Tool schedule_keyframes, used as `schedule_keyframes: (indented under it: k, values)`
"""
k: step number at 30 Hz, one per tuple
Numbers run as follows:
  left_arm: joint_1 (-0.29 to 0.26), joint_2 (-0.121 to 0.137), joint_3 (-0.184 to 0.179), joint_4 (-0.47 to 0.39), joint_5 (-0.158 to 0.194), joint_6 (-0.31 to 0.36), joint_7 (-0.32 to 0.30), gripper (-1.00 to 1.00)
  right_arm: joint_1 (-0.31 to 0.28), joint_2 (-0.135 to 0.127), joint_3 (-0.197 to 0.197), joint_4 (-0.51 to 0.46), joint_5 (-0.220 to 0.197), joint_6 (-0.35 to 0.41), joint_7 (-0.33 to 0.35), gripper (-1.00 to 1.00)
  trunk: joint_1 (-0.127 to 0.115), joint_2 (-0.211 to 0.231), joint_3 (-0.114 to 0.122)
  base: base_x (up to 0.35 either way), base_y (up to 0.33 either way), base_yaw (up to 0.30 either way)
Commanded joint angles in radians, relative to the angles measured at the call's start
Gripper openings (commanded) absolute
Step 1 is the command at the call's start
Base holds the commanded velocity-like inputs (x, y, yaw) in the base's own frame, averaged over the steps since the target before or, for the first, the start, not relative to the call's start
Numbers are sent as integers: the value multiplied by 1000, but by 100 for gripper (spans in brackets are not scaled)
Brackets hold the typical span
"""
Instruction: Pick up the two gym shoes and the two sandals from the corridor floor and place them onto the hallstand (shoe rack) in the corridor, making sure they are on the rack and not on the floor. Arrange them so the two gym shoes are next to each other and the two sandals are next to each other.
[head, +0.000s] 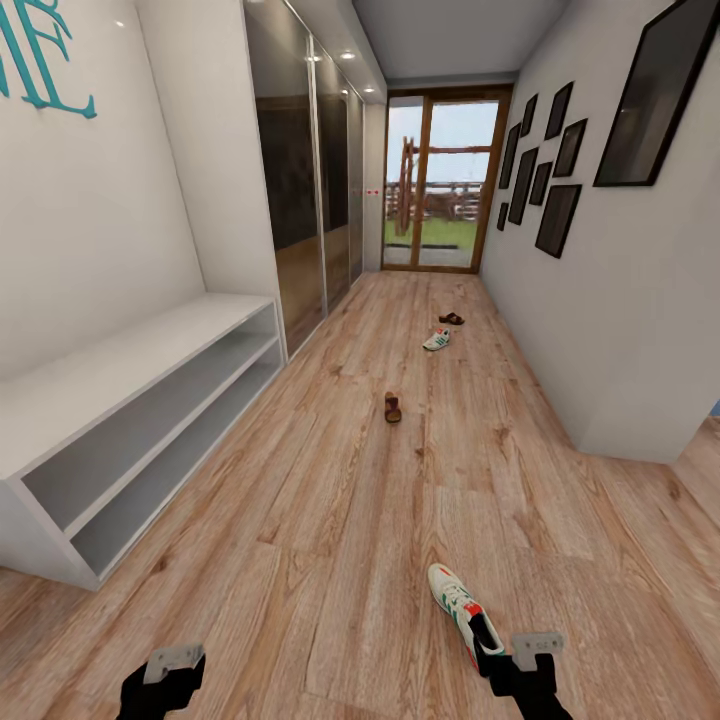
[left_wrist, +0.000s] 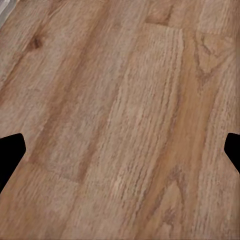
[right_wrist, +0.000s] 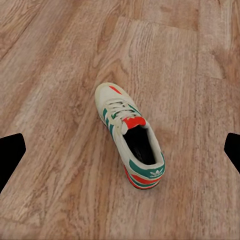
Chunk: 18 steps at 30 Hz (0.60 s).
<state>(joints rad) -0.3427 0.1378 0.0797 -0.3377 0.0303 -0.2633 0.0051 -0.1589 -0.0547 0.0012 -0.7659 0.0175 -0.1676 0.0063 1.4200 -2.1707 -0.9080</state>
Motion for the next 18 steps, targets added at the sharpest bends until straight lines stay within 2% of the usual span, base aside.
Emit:
schedule_keyframes:
  k: [1, 7, 8, 18]
  values:
    - [-2, -2, 1, -2, 6, -2, -1, 100, -1, -1, 0, 2, 2, -3, 1, 100, 0, 0, -1, 0, 0, 0]
    - [-3, -11, 5, -3, 10, -5, -6, 100, -1, -2, -2, 5, 2, -3, 1, 100, 0, 0, -1, 0, 0, 0]
    - [0, -23, 5, -3, 6, -7, -8, 100, -1, -2, -4, 7, 2, -3, 0, 100, 0, 0, -1, 0, 0, 0]
    - [2, -41, 3, -9, 3, -11, -10, 100, -1, -2, -5, 8, 2, -3, -3, 100, 0, 0, -1, 0, -10, 0]
